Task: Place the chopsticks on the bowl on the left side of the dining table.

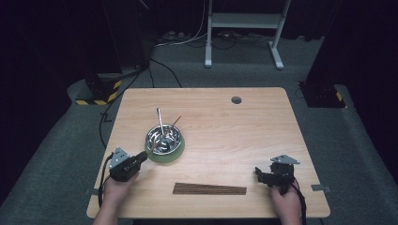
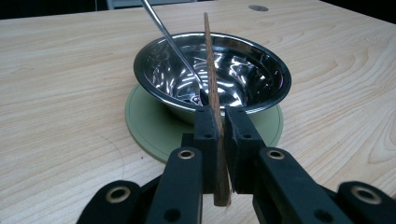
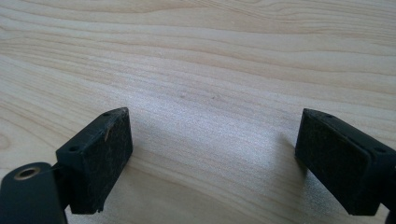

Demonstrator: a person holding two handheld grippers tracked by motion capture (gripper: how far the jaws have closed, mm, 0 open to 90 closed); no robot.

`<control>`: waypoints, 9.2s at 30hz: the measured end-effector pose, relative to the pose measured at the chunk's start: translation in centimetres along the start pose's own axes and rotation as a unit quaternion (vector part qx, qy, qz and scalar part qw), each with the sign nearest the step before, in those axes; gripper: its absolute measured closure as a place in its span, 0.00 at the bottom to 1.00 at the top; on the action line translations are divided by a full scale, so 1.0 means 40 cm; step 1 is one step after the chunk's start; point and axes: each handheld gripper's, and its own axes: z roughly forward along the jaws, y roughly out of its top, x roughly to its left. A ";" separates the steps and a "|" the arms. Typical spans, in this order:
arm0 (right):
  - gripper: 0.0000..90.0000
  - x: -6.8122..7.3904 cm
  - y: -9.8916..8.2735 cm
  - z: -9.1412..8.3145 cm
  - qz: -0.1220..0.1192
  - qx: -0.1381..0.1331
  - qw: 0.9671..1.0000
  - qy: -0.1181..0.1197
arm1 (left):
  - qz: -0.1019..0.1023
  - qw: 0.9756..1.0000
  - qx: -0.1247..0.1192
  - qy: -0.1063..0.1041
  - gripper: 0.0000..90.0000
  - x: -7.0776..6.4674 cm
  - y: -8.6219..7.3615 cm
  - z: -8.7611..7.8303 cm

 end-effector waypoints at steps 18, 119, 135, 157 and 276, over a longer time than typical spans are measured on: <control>0.12 0.001 0.000 -0.001 0.001 0.000 1.000 0.000 | -0.004 1.000 -0.004 0.000 0.75 0.000 0.007 -0.010; 0.12 0.000 0.000 -0.001 -0.002 -0.001 1.000 -0.001 | 0.099 0.980 0.125 -0.114 0.88 -0.238 -0.022 0.138; 0.12 -0.002 -0.001 0.000 -0.008 -0.003 1.000 0.001 | 0.102 0.981 0.129 -0.105 0.81 -0.255 -0.001 0.186; 0.12 0.001 0.000 -0.003 -0.014 0.003 1.000 0.007 | 0.104 0.984 0.091 -0.110 0.93 -0.246 -0.012 0.151; 0.12 0.007 0.000 0.001 -0.021 -0.003 1.000 0.017 | 0.106 0.993 0.012 0.059 0.88 -0.059 0.030 0.034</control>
